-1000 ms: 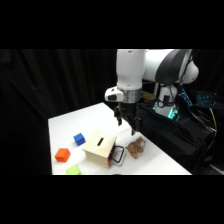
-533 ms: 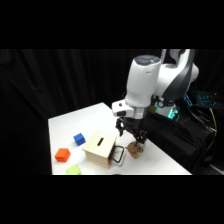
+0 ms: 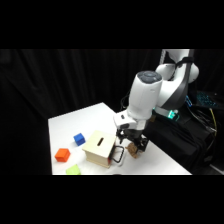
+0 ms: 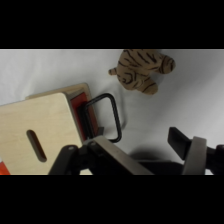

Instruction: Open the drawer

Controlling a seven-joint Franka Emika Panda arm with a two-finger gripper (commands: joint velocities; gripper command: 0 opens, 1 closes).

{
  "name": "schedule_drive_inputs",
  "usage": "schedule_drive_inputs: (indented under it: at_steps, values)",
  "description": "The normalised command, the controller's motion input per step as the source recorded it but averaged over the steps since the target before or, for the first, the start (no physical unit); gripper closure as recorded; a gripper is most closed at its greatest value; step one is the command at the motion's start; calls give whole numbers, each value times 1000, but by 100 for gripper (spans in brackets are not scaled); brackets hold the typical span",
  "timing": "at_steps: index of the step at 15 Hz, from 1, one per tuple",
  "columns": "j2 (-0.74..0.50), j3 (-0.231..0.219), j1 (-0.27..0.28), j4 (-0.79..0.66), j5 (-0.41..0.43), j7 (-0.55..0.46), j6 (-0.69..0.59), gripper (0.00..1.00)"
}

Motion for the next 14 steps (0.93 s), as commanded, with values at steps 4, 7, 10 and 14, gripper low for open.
schedule_drive_inputs:
  at_steps: [4,7,10,14]
  values:
    - [244,-156,109,193,-201,-2,155,0]
    - [241,-163,119,213,-163,3,133,0]
    - [237,-132,102,203,-97,-31,138,0]
    - [171,-118,126,118,-76,-10,143,0]
